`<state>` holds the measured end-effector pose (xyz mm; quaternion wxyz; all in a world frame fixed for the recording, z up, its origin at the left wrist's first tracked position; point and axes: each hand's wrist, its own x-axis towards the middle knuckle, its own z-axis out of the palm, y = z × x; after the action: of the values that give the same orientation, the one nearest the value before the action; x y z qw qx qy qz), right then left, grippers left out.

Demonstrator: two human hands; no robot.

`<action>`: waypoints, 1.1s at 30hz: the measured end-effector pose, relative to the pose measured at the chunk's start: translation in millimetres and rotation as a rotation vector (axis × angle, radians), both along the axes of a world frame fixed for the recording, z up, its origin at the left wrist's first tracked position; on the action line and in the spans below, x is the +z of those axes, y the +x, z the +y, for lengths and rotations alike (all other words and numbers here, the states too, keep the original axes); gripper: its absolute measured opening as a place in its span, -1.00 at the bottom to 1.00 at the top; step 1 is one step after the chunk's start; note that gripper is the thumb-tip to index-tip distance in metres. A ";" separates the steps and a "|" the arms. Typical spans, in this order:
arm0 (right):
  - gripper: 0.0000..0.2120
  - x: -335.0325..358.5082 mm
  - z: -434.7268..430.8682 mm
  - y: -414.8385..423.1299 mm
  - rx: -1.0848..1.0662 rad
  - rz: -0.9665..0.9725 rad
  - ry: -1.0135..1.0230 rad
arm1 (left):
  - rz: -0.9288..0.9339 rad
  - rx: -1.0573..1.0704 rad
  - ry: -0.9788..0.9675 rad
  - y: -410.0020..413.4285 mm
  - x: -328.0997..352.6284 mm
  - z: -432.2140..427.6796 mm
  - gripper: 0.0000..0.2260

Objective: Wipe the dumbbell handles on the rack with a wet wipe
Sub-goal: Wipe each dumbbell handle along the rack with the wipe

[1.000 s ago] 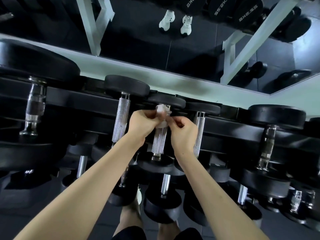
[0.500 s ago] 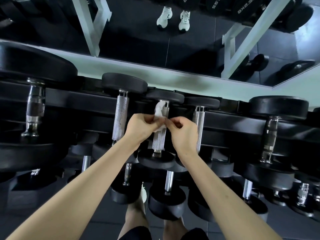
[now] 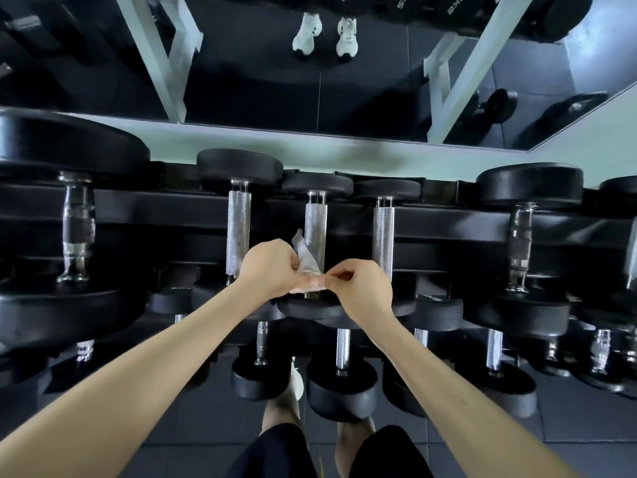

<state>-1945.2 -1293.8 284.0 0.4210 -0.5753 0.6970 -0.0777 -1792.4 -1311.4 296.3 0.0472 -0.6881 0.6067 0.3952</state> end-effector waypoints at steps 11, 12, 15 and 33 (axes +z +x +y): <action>-0.60 32.8 10.8 -4.9 -0.084 -0.548 -0.112 | 0.395 0.001 -0.076 2.2 41.6 -15.7 -0.84; -0.63 34.1 11.3 -5.0 -0.114 -0.540 -0.127 | 0.421 0.038 -0.074 1.7 41.8 -17.0 -0.84; -0.78 32.2 12.5 -3.6 -0.262 -0.440 -0.203 | 0.441 0.211 -0.089 2.9 38.5 -17.1 -0.82; -0.92 -4.7 -48.5 20.8 -0.310 -0.735 0.336 | -0.024 0.195 -0.440 -5.9 43.6 -67.0 -0.68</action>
<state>-1924.4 -1342.2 279.3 0.7123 -0.3214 0.5820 -0.2251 -1798.3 -1378.4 339.9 -0.1351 -0.7420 0.6082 0.2478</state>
